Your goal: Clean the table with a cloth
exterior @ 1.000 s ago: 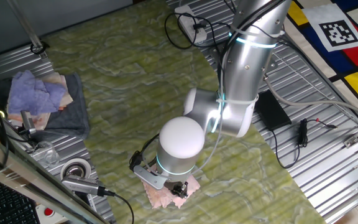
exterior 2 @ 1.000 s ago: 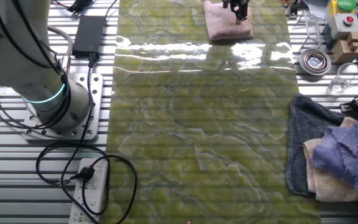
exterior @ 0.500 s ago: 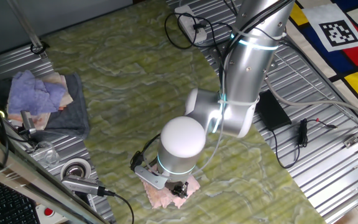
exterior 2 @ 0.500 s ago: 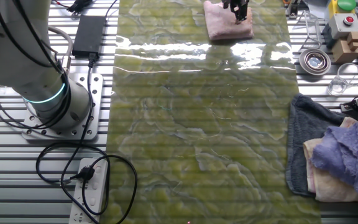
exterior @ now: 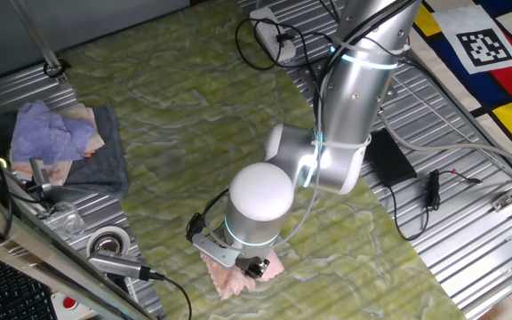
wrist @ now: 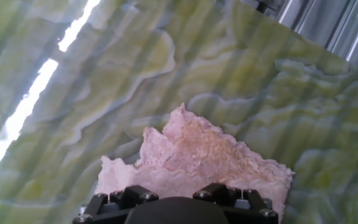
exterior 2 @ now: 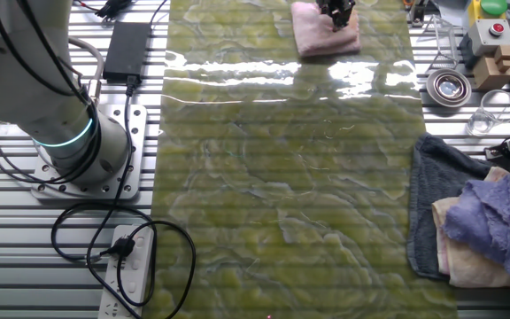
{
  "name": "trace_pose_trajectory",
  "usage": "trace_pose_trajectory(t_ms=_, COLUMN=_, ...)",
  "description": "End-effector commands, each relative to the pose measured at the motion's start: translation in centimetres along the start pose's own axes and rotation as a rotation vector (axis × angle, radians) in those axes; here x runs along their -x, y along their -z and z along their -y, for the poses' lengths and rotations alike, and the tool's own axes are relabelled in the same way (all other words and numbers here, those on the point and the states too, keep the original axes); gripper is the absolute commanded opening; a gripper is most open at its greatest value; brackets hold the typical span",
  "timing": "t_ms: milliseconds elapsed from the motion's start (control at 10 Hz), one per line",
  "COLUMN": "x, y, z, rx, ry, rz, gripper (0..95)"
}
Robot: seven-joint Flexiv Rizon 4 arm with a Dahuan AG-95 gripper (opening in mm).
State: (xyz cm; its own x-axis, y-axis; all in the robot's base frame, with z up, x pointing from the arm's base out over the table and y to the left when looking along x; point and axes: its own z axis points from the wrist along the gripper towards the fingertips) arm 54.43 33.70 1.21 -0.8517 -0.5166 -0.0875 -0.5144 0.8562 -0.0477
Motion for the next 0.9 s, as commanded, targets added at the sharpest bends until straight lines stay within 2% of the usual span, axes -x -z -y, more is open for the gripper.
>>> trace_pose_trajectory(t_ms=100, x=-0.4, y=0.1, z=0.4, rx=0.000, ry=0.038, rz=-0.003, gripper=0.0)
trace_pose_trajectory(t_ms=600, x=-1.2, y=0.3, z=1.5, rx=0.006, ry=0.103, rz=-0.002, gripper=0.0)
trace_pose_trajectory(t_ms=900, x=-2.6, y=0.4, z=2.9, rx=0.007, ry=0.147, rz=-0.002, gripper=0.0)
